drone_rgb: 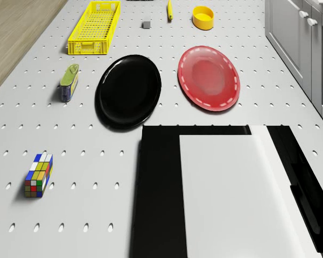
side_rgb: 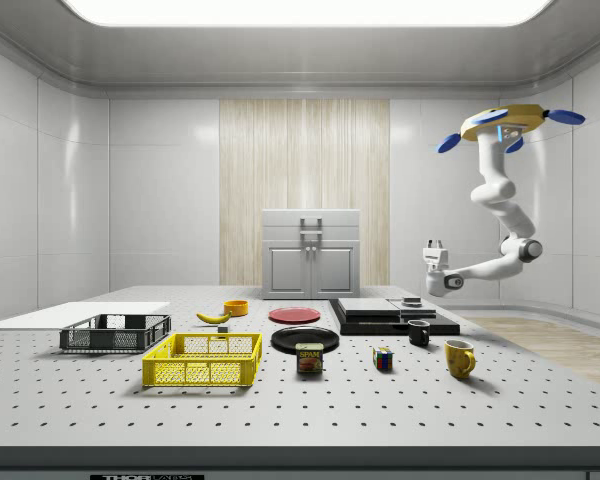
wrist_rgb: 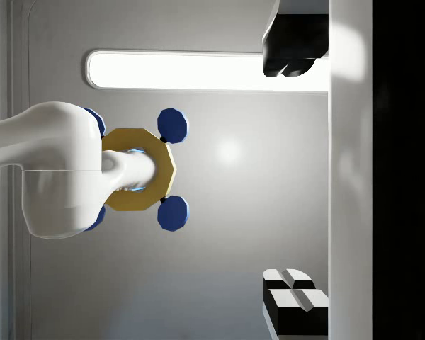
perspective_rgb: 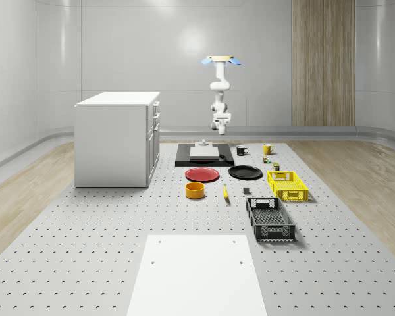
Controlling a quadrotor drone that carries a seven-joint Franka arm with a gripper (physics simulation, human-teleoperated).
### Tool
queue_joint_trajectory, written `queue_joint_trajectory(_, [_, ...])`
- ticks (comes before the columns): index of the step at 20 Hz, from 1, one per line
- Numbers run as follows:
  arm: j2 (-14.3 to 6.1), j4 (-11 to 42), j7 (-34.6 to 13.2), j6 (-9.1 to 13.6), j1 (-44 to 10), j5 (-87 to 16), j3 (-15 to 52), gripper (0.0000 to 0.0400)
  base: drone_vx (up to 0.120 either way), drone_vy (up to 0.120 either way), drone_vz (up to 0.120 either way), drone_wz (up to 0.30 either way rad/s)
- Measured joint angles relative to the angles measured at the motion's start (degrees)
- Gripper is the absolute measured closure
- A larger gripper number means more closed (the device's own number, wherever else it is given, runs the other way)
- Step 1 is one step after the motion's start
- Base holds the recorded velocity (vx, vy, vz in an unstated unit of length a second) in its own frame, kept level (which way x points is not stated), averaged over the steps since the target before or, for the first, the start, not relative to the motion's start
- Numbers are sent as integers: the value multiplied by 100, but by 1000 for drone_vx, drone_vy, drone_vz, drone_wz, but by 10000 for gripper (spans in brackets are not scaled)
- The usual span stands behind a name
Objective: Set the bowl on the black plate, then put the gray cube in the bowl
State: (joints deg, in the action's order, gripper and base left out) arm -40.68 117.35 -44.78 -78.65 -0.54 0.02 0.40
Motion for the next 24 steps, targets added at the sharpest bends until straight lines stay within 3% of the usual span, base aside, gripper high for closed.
queue_joint_trajectory(16, [-50, 52, -30, -70, -57, -245, 177, 0, 120, -120, 0, 0])
queue_joint_trajectory(24, [-90, 140, -131, -117, -221, -995, 710, 0, 120, -120, 0, 0])
